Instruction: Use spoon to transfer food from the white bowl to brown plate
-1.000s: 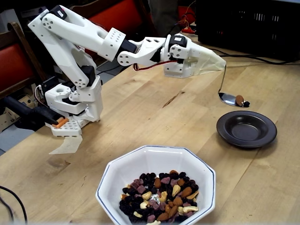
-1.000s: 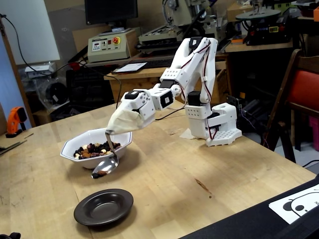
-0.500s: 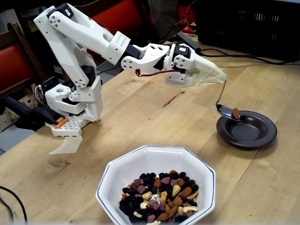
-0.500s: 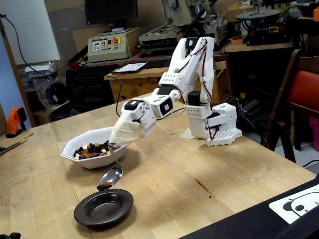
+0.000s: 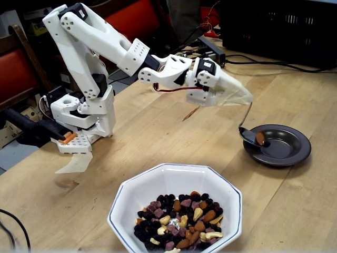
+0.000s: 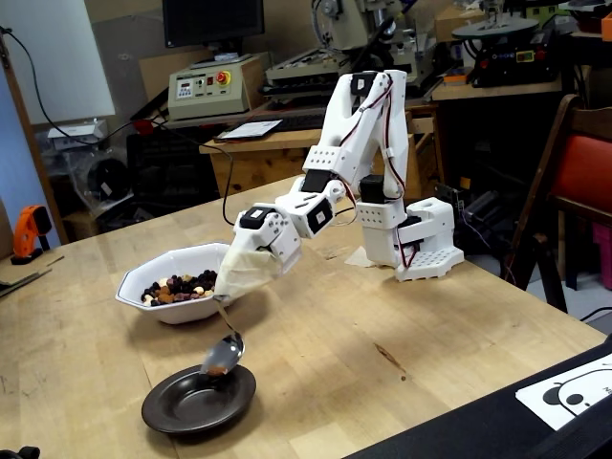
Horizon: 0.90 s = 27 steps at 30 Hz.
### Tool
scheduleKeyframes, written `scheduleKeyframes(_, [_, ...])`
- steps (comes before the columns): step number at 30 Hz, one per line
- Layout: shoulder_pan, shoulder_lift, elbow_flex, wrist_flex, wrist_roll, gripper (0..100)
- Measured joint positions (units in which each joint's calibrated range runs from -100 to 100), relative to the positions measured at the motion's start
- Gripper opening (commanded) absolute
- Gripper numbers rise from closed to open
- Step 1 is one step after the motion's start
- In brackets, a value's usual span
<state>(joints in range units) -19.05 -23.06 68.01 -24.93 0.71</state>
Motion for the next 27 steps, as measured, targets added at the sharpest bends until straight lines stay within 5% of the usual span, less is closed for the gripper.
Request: scheduleKeyframes(27, [0.00,3.01,-8.25,0.00,0.00,3])
